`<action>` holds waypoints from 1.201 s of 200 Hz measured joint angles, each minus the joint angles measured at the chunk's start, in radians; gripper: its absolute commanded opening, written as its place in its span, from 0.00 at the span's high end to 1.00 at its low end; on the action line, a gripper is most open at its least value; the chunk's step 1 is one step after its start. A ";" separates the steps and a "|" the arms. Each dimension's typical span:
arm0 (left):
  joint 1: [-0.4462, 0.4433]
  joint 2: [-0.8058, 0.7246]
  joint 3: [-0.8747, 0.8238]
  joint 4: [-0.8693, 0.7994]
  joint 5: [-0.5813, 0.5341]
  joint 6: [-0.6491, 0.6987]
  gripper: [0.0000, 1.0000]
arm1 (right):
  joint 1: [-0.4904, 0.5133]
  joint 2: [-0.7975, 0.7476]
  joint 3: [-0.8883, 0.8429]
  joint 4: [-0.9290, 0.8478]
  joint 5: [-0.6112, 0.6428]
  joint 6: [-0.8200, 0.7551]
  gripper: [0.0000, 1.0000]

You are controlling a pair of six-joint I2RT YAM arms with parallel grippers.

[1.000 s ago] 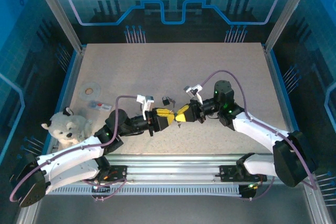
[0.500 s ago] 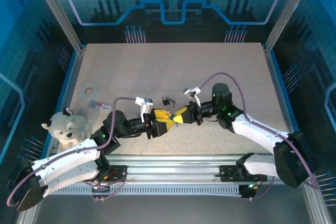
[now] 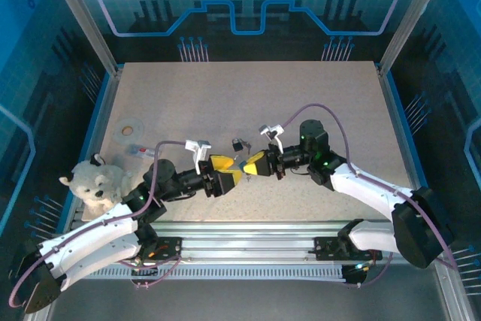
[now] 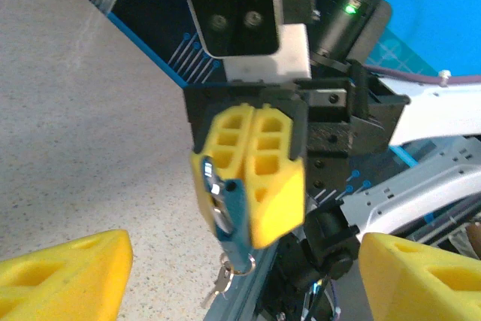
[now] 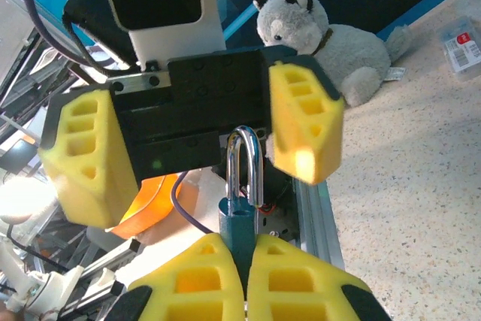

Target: Lock with the key

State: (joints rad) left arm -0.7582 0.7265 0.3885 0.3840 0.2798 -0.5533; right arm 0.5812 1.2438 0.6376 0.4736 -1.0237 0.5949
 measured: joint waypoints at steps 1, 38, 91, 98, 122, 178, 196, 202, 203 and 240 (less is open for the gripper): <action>0.002 -0.001 0.000 -0.001 -0.002 -0.001 0.19 | 0.000 0.000 0.000 -0.001 0.000 -0.002 1.00; 0.047 -0.006 0.003 -0.044 -0.026 -0.016 0.20 | 0.009 0.005 0.006 -0.022 0.003 -0.022 1.00; 0.063 0.013 0.054 -0.087 0.005 -0.029 0.34 | 0.012 0.006 0.017 -0.066 0.022 -0.051 1.00; 0.063 0.014 0.062 -0.092 0.013 -0.032 0.36 | 0.014 0.006 0.020 -0.070 0.023 -0.054 1.00; 0.063 0.024 0.085 -0.104 0.041 -0.031 0.41 | 0.016 0.008 0.026 -0.081 0.026 -0.065 1.00; 0.063 0.057 0.122 -0.171 0.077 -0.021 0.52 | 0.021 0.011 0.030 -0.108 0.041 -0.080 1.00; 0.063 0.072 0.130 -0.186 0.078 -0.018 0.56 | 0.021 0.011 0.031 -0.115 0.047 -0.084 1.00; 0.063 0.074 0.132 -0.191 0.079 -0.016 0.57 | 0.022 0.011 0.031 -0.118 0.048 -0.086 1.00; 0.063 0.074 0.132 -0.192 0.079 -0.016 0.57 | 0.022 0.011 0.031 -0.119 0.048 -0.087 1.00; 0.063 0.072 0.133 -0.205 0.080 -0.014 0.62 | 0.027 0.011 0.031 -0.130 0.048 -0.096 1.00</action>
State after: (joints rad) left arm -0.6956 0.7990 0.5213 0.1787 0.3599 -0.5678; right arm 0.6086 1.2552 0.6689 0.3431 -0.9752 0.4992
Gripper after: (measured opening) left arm 0.392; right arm 0.044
